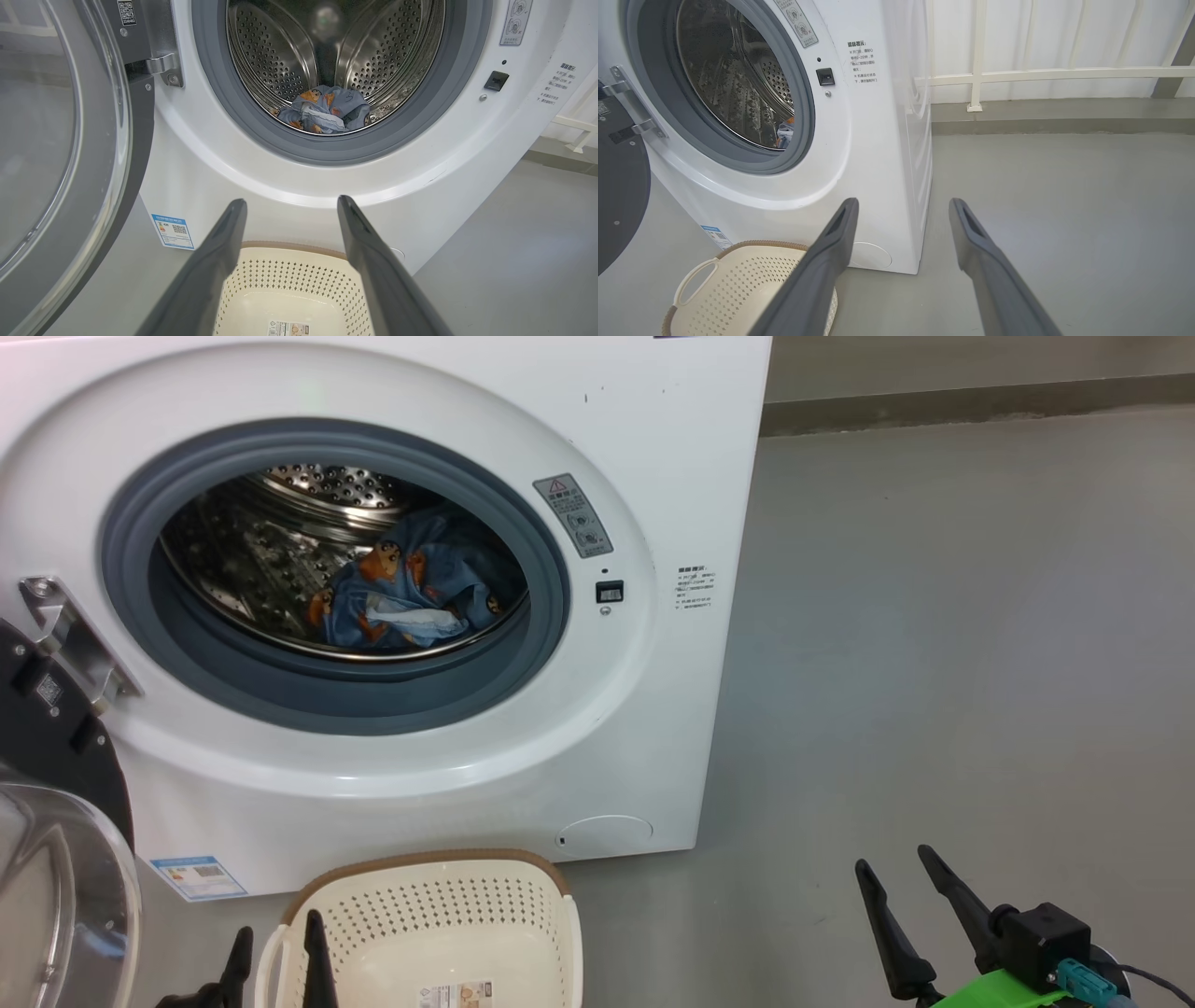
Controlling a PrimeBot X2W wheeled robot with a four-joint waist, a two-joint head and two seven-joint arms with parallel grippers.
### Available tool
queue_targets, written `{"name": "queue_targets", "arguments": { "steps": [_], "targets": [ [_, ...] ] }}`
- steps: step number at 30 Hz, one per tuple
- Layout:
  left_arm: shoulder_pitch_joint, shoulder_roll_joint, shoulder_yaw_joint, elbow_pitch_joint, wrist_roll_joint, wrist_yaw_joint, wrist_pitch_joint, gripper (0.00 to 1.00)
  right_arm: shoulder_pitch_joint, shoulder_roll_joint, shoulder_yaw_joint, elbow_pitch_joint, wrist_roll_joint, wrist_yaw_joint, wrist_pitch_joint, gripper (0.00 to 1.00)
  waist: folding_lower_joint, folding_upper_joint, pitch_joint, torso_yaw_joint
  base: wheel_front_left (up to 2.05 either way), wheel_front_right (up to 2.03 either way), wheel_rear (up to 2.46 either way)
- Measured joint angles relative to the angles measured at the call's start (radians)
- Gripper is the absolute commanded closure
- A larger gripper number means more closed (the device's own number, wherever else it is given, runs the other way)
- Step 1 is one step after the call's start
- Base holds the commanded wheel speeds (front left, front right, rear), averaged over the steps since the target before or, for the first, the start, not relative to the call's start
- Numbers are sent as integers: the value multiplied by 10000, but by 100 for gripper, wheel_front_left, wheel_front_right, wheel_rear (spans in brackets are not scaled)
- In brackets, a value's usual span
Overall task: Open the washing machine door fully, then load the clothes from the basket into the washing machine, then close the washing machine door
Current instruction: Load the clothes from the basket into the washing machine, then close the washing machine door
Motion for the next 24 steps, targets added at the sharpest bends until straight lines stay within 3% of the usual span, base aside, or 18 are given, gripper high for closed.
{"name": "queue_targets", "arguments": {
  "steps": [24],
  "targets": [
    [155, 155, -228, -102, -88, 59, -4, 0, 7, -36, 113, 10, 0, 0, 2, 0, 0, 0, 72, -100, 0, 0, 0]
  ]
}}
